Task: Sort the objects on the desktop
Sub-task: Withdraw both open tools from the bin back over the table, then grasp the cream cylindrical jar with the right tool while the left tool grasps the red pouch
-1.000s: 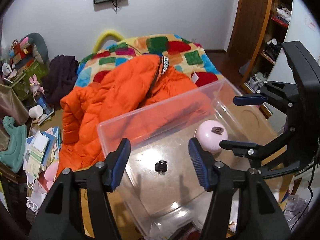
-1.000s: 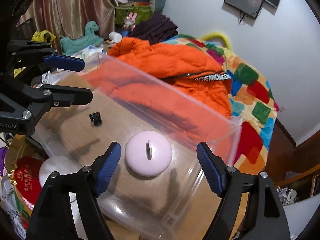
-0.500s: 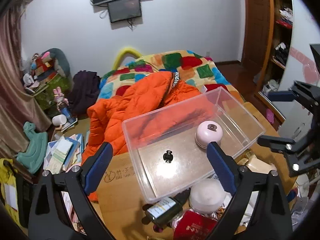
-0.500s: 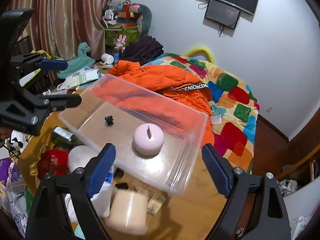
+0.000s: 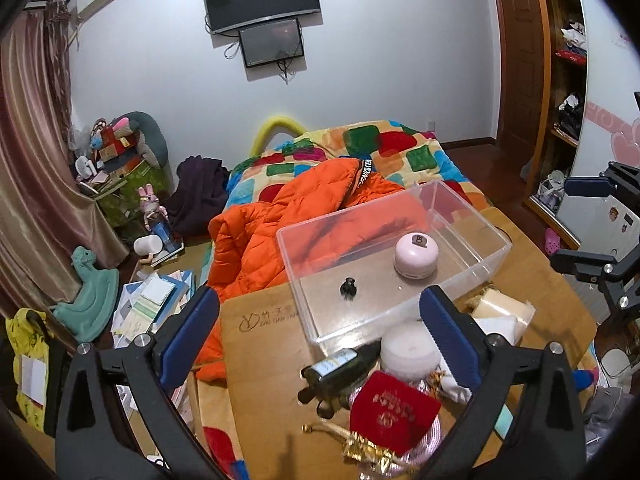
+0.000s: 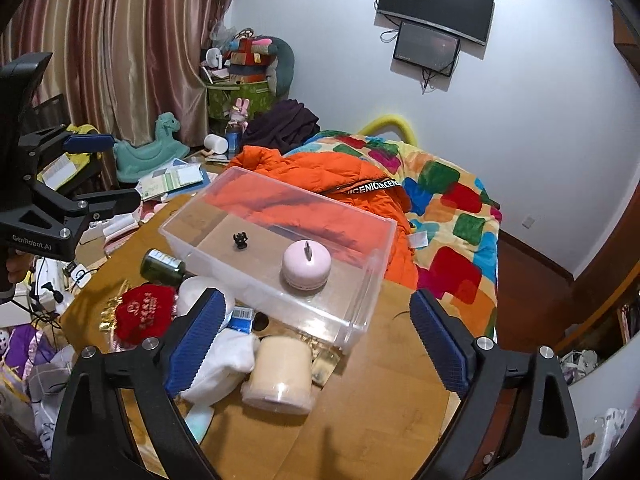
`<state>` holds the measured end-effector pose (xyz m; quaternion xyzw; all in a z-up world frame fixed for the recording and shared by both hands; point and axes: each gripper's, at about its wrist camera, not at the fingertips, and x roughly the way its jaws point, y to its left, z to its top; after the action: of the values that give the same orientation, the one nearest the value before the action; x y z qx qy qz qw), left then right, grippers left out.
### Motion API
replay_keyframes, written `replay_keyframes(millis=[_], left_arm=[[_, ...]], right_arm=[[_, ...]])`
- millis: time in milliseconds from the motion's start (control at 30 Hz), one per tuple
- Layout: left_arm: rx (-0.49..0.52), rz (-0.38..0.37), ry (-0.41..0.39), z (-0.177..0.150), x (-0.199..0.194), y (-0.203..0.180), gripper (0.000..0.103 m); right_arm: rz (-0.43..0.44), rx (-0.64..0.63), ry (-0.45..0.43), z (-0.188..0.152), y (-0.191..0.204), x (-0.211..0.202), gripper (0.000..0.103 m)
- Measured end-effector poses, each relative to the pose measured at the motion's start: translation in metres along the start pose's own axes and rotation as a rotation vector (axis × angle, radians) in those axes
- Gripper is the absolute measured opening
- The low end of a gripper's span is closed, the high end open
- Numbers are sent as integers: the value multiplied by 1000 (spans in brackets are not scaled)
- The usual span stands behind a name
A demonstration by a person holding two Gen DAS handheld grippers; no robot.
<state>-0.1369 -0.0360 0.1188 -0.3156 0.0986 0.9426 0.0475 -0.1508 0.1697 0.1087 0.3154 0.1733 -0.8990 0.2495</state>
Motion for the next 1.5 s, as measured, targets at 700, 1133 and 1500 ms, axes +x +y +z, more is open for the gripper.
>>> replay_keyframes(millis=[700, 1133, 1500], left_arm=[[-65, -69, 147, -87, 16, -13, 102], [-9, -121, 194, -111, 45, -39, 102], [-10, -158, 184, -111, 64, -48, 102]], right_arm=[[-16, 86, 81, -83, -4, 13, 93], [34, 126, 162, -112, 13, 70, 93], [97, 229, 147, -112, 9, 89, 93]])
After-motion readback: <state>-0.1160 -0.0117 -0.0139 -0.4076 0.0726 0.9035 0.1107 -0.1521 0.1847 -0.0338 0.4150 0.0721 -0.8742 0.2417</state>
